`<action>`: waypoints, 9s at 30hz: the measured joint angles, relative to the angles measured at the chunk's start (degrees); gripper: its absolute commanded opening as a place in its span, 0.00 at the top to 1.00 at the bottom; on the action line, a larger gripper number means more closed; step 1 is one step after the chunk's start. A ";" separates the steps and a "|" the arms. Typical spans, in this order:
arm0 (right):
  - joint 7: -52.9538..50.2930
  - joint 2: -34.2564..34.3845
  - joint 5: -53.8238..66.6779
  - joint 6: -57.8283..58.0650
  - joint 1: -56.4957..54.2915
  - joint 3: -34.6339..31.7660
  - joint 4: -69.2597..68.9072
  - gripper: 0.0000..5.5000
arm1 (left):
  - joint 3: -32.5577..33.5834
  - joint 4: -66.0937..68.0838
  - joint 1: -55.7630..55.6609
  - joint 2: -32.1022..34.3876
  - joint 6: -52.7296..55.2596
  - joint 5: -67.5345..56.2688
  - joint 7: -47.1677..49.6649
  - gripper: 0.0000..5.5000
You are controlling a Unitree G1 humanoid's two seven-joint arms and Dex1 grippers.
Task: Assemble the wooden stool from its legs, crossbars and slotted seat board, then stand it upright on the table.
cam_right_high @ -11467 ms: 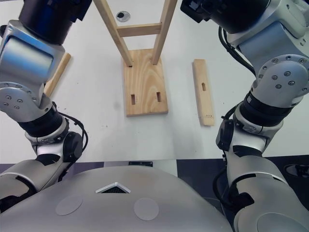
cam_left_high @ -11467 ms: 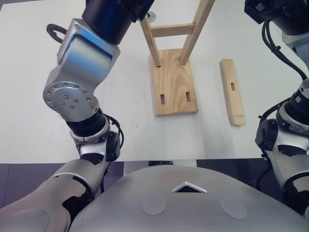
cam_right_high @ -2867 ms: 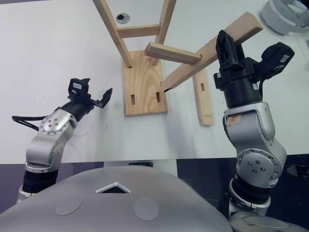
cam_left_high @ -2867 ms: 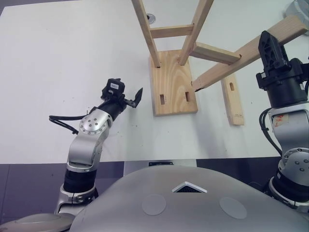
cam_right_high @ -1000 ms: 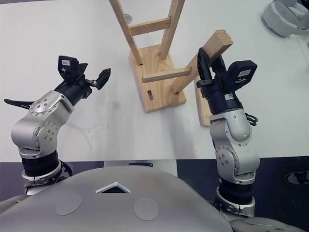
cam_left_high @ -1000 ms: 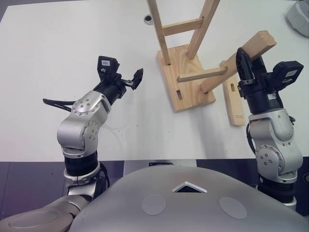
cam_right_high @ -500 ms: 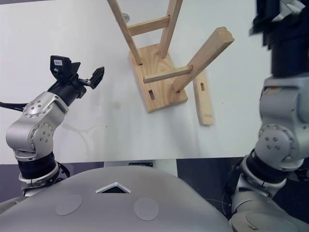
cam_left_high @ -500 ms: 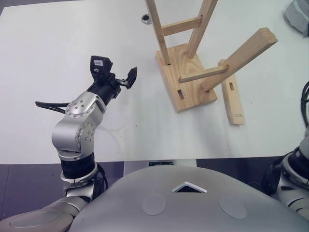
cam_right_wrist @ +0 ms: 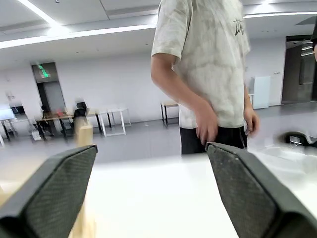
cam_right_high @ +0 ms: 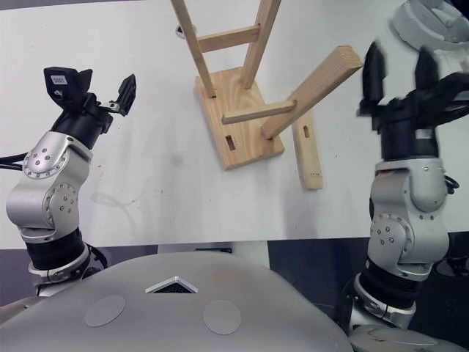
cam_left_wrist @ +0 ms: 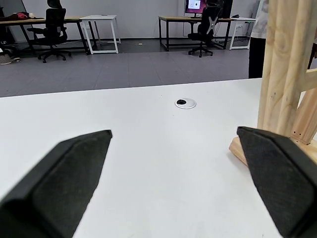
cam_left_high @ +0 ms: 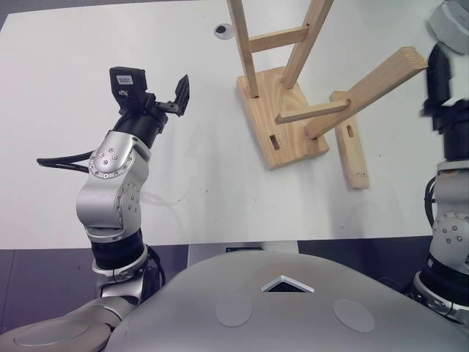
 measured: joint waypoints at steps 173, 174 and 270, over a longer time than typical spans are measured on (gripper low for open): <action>32.79 -14.47 -42.14 -2.11 -14.10 32.96 16.18 0.19 | -14.36 -12.12 -3.36 -1.27 0.48 -26.24 35.94 0.81; 32.78 -14.39 -42.15 -1.85 -14.10 32.97 16.06 0.19 | -15.00 -11.93 -4.71 -1.03 1.55 -24.74 35.75 0.81; 9.79 17.72 -32.92 16.72 -58.05 13.73 3.97 0.19 | 8.63 1.50 -41.64 -2.70 13.35 -11.63 10.89 0.23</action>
